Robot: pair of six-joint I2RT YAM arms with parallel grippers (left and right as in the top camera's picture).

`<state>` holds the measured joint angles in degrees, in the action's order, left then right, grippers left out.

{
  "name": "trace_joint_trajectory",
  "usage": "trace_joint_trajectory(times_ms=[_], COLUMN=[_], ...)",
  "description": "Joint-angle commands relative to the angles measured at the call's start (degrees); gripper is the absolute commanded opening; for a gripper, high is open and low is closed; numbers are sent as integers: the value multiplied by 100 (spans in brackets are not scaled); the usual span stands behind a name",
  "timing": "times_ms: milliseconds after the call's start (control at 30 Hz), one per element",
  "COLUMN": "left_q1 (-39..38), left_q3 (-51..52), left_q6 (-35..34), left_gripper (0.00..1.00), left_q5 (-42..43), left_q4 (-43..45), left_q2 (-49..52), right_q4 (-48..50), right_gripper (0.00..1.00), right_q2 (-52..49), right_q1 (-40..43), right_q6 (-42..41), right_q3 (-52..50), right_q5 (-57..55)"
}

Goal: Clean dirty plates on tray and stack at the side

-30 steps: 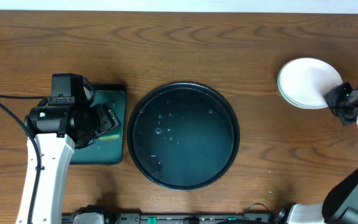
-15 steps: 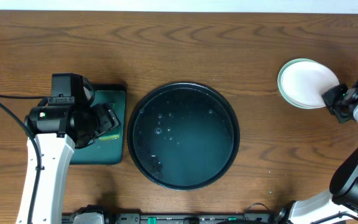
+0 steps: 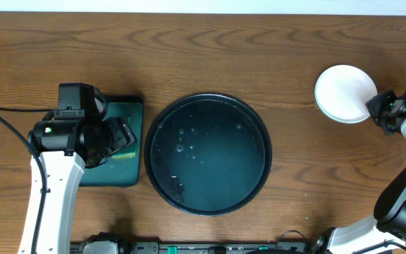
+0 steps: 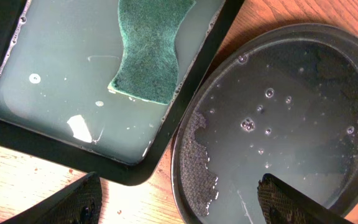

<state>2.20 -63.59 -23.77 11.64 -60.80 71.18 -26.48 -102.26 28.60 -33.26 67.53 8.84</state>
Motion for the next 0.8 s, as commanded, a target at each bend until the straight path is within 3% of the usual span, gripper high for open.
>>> trace_joint_trajectory(times_ms=[0,367,467,767], left_q1=[-2,-2,-2,-2], left_q3=[52,44,11,7], left_q6=[79,426,470,855], left_gripper=[81,81,81,81], left_q5=[-72,-225,-221,-245], left_q4=[4,616,643,627], left_q2=[31,-20,-173,-1827], right_q4=[22,-223,-459,-990], right_gripper=[8,26,27,49], right_q2=[-26,911,1342,2218], right_q1=[-61,-1036,-1416,-2435], right_q6=[518,3095,3228,3226], right_q3=[111,378,378,378], right_q5=[682,1493,1209,157])
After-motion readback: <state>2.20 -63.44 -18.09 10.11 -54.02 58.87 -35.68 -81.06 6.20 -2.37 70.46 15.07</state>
